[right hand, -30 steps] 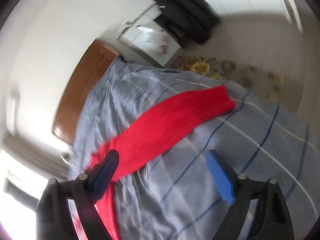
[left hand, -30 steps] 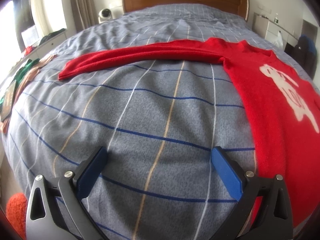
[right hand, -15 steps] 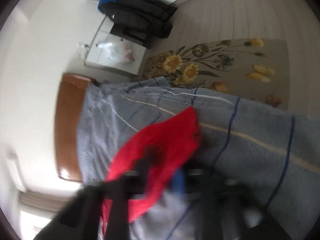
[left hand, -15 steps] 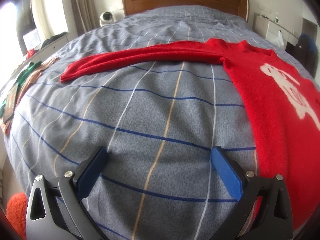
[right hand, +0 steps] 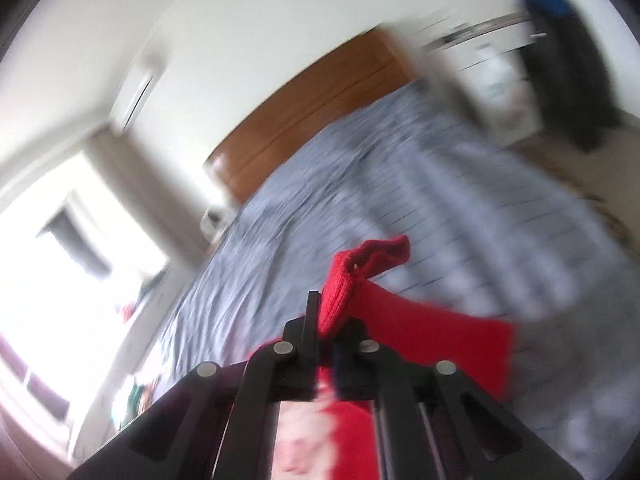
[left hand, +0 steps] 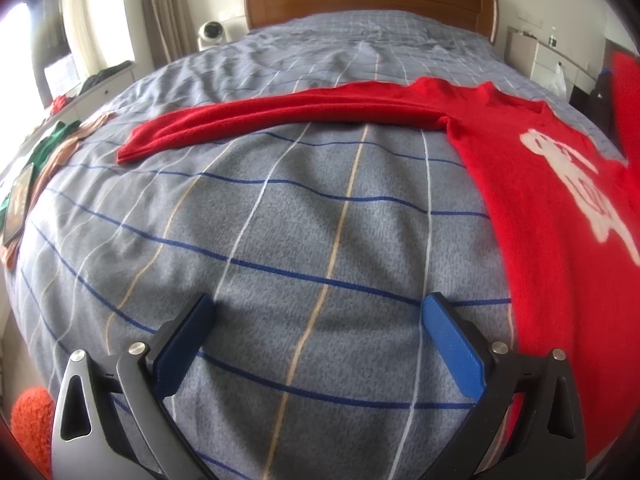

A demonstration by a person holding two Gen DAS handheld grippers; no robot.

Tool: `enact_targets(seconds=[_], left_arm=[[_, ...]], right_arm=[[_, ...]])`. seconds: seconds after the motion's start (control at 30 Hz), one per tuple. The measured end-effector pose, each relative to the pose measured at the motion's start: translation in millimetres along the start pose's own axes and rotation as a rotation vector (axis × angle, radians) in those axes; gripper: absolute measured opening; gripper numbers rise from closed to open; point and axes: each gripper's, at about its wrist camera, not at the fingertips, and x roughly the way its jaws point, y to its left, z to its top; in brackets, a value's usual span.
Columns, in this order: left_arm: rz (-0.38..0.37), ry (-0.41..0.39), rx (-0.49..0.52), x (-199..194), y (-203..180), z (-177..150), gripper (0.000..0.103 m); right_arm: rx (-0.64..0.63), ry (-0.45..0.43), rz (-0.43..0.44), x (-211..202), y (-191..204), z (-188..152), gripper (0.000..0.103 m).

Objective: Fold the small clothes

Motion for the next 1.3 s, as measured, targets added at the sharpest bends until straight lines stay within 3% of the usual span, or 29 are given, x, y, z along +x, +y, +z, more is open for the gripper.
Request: enact_targets(seconds=[0.17,0.2,0.23,0.27,0.3,0.37,0.43,0.5,0.7,0.8,0.87,0.93,1.03,1.3], left_arm=[[0.002,-0.006,0.003,0,-1,-1,0.103],[0.002,-0.006,0.003,0,-1,-1,0.103],[0.002,-0.007,0.003,0,0,-1,0.103],[0.002,-0.008,0.003,0,0,-1,0.103],[0.002,-0.008,0.003,-1,0,-1,0.103],[0.003,-0.008,0.002,-1,-1,-1,0.103],[0.004,-0.008,0.001,-1,0,-2,0.103],[0.010,-0.011,0.000,-2,-1,-2,0.103],[0.020,-0.017,-0.003,-3,-2,-3,0.103],[0.023,-0.019,-0.001,-3,-2,-3,0.103],[0.026,-0.021,-0.001,-3,-3,-3,0.103],[0.026,-0.021,0.001,-4,-3,-3,0.103],[0.022,-0.017,0.001,-4,-2,-3,0.103],[0.014,-0.005,-0.002,-2,-1,-1,0.103]], right_arm=[[-0.043,0.237,0.054,106,49,-65,0.008],[-0.027,0.279,0.065,118,48,-77,0.023],[0.016,0.347,0.092,135,46,-94,0.049],[0.048,0.377,0.113,141,43,-107,0.059],[0.085,0.398,0.147,143,38,-119,0.064],[0.091,0.413,0.186,136,32,-130,0.064],[0.064,0.405,0.178,112,22,-134,0.064],[0.033,0.372,0.114,83,1,-131,0.065],[-0.091,0.203,-0.241,-19,-78,-139,0.065],[-0.123,0.145,-0.379,-55,-114,-145,0.065],[-0.109,0.121,-0.421,-73,-135,-150,0.065],[-0.037,0.097,-0.429,-86,-162,-158,0.066],[0.064,0.022,-0.347,-101,-186,-165,0.066],[0.074,-0.009,-0.297,-94,-191,-168,0.071]])
